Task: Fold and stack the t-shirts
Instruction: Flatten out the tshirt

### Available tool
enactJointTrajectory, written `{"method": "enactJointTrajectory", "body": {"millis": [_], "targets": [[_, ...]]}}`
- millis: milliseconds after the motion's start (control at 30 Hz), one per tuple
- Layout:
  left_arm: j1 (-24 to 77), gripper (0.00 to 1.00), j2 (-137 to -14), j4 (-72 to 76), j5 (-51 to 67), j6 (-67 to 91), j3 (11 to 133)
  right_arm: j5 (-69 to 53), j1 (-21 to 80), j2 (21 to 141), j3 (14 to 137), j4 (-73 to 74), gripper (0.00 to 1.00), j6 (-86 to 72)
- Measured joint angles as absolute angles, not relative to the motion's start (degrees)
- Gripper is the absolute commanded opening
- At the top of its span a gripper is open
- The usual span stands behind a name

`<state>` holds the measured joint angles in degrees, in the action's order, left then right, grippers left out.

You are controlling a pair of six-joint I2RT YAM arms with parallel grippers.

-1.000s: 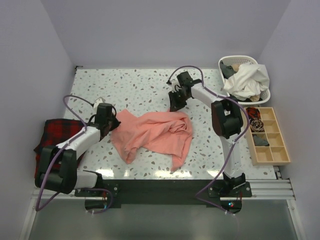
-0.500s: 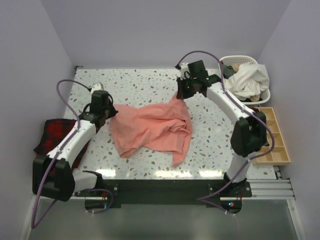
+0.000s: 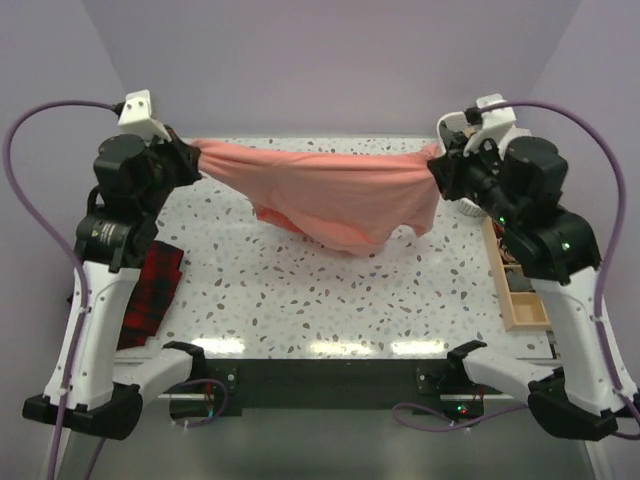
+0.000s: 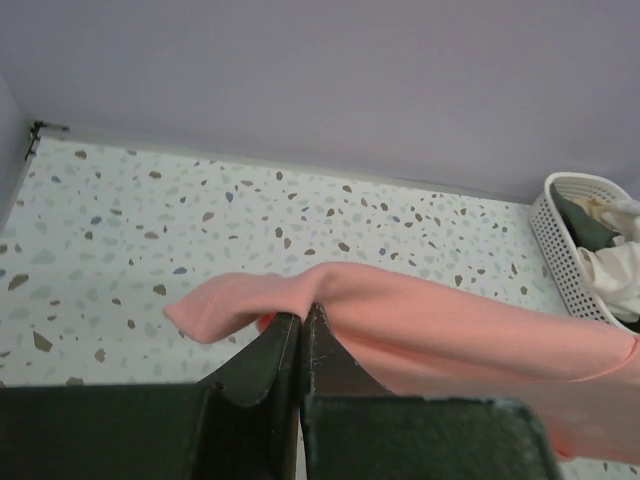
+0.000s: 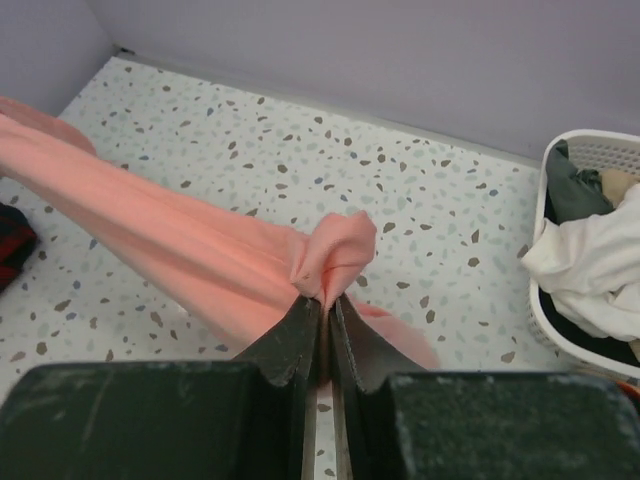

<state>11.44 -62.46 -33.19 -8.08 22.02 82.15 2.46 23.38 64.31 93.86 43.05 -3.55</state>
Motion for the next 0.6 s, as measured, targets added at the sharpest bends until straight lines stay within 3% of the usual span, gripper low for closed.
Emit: {"method": "enactJointTrajectory", "body": {"millis": [67,233,367,500,600], "targets": [[11.51,0.07,-60.31,-36.32,-5.8,20.16,86.74,2.26,23.49,61.25,96.64,45.93,0.1,-3.9],[11.73,0.13,-56.25,-43.72,-0.82,16.78,99.57,-0.51,23.64,56.12,107.53,52.64,0.13,-4.78],[11.75,0.11,-54.59,-46.0,0.36,15.42,106.56,-5.08,23.62,52.38,112.44,54.89,0.14,-5.34],[11.75,0.04,-54.06,-45.01,1.23,15.4,102.72,-8.71,23.62,49.67,104.88,54.0,0.03,-6.04],[11.64,0.0,-55.31,-43.66,1.26,15.49,91.35,-10.48,23.62,50.37,90.96,51.7,0.0,-7.57]]}}
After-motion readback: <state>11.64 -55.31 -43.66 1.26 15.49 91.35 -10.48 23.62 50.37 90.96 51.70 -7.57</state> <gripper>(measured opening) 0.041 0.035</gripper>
